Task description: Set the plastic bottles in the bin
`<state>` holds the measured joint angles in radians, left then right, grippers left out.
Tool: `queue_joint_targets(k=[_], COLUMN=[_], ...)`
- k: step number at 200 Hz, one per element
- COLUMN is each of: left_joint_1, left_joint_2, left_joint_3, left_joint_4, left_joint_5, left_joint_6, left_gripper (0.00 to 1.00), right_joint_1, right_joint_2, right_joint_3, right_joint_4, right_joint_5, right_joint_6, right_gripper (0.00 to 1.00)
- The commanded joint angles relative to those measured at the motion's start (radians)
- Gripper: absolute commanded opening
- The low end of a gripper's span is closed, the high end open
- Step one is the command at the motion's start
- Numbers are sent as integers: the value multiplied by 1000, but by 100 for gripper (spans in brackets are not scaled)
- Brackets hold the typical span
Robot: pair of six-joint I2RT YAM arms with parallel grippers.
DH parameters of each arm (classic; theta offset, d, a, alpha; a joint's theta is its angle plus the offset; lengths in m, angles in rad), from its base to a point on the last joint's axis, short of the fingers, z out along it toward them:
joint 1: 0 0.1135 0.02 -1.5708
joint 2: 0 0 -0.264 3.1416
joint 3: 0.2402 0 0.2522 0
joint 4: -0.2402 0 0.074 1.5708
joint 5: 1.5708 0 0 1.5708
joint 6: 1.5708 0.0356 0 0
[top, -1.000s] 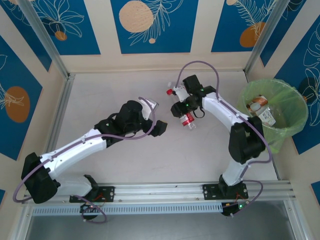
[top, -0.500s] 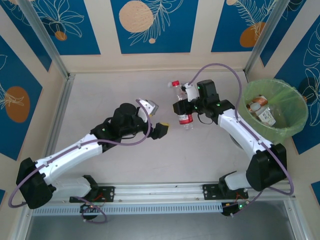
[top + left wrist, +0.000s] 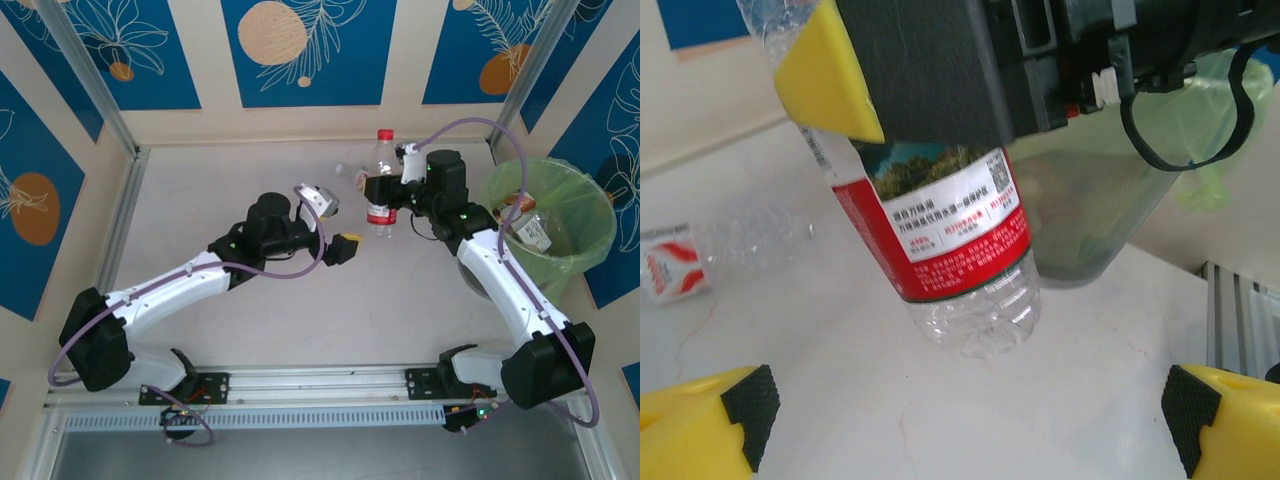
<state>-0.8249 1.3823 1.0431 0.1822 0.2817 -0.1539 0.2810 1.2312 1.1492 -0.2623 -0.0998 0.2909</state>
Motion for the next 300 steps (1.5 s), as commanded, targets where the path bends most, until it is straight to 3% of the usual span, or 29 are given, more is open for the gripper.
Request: queue_joint_targets(k=[1,41,64,153,187,218,266,300], left_joint_1=[1,1,0,0,1,2,1,1], left_joint_2=[17,42,59,86,111,121,122,128], left_joint_3=[53,60,71,59,71,84,82,91], left_joint_4=[108,129,143,104,96,88,90,100], left_joint_5=[51,178,227,43,77,111,151,143], left_joint_6=[26,14,-15,-104,-106,-106,-101,-109], left_gripper=[100,100,100,100,100,100,100,100], right_joint_1=[-47,-142,-180,-465,-521,-566,-690,-768], right_joint_2=[-45,-98,-152,-302,-324,-331,-330,-302], right_joint_3=[69,96,92,47,-1,-25,-38,-64], right_joint_4=[-18,-25,-21,8,133,197,209,179], right_joint_5=[17,-26,9,107,149,282,382,376], right_joint_6=[42,83,76,140,209,143,36,45], right_gripper=[55,55,55,57,57,57,58,58])
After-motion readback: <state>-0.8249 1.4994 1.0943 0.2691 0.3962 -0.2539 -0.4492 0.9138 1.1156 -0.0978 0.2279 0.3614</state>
